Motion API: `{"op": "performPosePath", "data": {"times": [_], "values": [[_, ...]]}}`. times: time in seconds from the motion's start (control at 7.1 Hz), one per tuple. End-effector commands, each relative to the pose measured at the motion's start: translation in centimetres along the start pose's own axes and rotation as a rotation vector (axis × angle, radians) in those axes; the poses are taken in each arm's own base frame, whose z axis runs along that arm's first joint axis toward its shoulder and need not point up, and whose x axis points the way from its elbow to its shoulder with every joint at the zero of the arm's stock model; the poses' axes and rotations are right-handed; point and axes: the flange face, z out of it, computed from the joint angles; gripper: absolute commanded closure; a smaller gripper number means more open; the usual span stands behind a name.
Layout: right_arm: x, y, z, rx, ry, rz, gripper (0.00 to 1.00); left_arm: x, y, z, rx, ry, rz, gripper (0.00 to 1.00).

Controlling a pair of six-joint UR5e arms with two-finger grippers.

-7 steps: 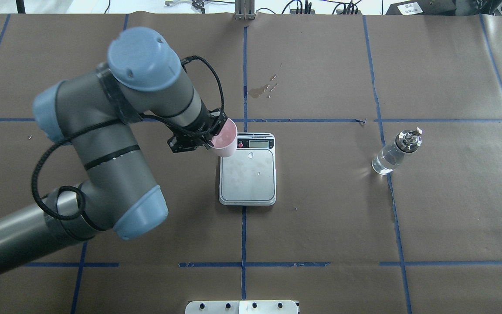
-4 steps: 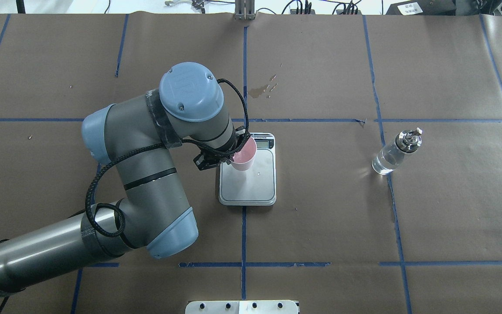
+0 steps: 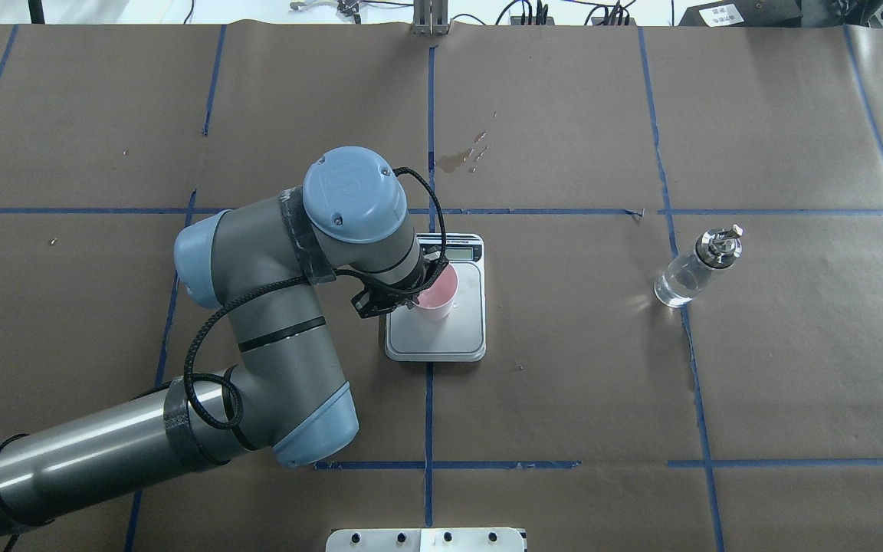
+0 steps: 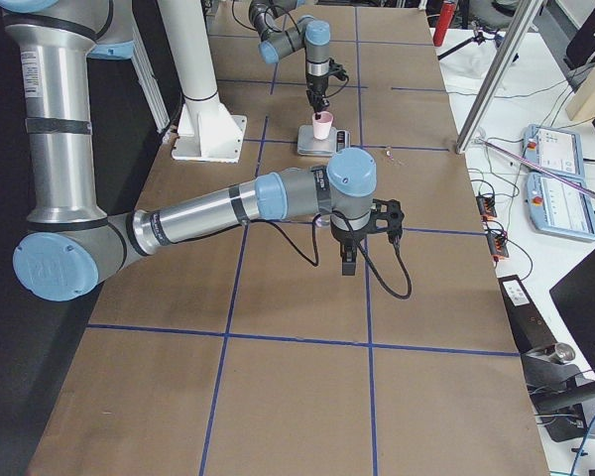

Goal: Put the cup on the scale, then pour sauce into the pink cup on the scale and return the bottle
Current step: 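Carry the pink cup with the left gripper onto the scale, then open the left gripper and release the cup on the scale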

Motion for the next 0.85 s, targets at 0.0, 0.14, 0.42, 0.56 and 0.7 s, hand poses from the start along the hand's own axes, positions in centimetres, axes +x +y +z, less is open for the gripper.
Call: {"op": "performPosePath", "data": {"times": [0.0,0.14,0.42,0.56,0.7], "values": [[-3.2,0.1,-0.2,0.004,-0.006,0.019,0.0,-0.1,0.6,-0.2,-0.009,0.005,0.049,0.41],[-5.6,0.1,-1.3,0.027,-0.016,0.027,0.0,0.0,0.7,-0.6,-0.008,0.013,0.054,0.0],[-10.2,0.7,-1.0,0.018,-0.037,0.035,0.0,-0.1,1.4,-4.1,-0.019,0.067,0.097,0.0],[-13.6,1.9,0.0,-0.008,-0.047,0.033,0.0,-0.2,0.1,-6.7,-0.008,0.075,0.153,0.0],[-16.3,3.2,0.5,-0.023,-0.052,0.049,0.0,-0.8,-2.1,-9.3,-0.048,0.077,0.196,0.0]]}}
